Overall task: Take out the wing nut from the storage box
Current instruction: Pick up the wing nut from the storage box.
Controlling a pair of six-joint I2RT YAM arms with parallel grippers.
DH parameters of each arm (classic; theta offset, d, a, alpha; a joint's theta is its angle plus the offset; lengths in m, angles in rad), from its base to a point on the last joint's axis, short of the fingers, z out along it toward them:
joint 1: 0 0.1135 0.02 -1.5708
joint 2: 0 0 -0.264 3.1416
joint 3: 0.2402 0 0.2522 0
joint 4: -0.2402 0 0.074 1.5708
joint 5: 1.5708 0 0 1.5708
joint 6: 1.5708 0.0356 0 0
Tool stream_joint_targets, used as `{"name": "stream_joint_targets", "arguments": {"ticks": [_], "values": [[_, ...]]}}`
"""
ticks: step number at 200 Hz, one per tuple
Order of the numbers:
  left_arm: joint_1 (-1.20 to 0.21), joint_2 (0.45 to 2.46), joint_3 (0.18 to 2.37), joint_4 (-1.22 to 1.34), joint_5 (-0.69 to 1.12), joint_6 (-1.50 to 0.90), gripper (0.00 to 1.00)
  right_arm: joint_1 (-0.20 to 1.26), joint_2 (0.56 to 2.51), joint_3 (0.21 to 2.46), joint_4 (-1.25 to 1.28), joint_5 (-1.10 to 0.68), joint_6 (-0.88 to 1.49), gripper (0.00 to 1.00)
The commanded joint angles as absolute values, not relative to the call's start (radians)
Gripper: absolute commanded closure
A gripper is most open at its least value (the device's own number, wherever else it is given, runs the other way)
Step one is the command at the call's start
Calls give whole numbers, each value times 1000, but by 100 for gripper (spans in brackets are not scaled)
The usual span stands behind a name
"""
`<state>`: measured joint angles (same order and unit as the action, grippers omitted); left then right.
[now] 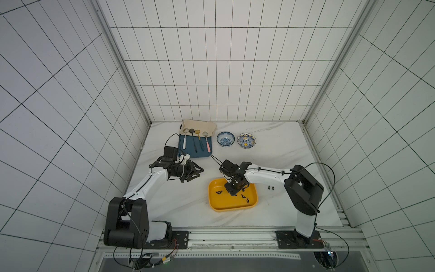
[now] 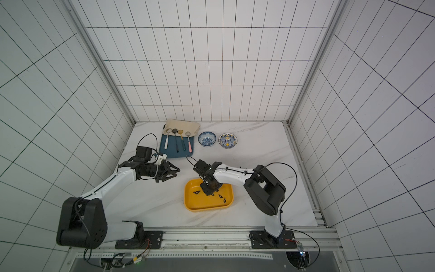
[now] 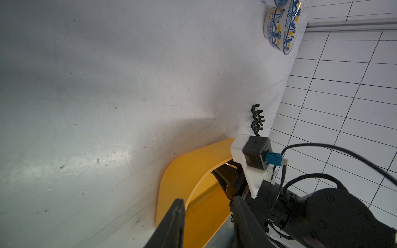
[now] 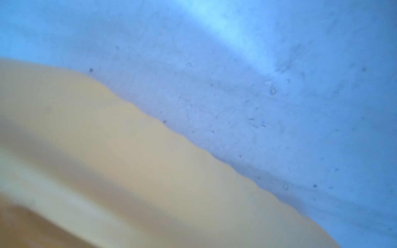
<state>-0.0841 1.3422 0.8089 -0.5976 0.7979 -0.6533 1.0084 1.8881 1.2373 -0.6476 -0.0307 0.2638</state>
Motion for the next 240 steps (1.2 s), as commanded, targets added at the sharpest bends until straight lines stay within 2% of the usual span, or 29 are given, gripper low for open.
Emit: {"name": "stream_joint_targets", "arguments": {"ticks": [1, 31, 93, 153, 240], "values": [[-86, 1346, 804, -573, 801, -635, 60, 988, 1928, 1259, -684, -5, 359, 78], [-86, 1350, 804, -572, 802, -636, 60, 989, 1921, 1254, -690, -15, 382, 73], [-89, 1346, 801, -569, 802, -636, 60, 1008, 1870, 1231, -698, -4, 377, 73], [-93, 1343, 798, -571, 803, -636, 60, 1012, 1792, 1172, -681, -94, 379, 71], [-104, 1341, 795, -571, 797, -639, 60, 1037, 1850, 1177, -684, -91, 370, 70]]}}
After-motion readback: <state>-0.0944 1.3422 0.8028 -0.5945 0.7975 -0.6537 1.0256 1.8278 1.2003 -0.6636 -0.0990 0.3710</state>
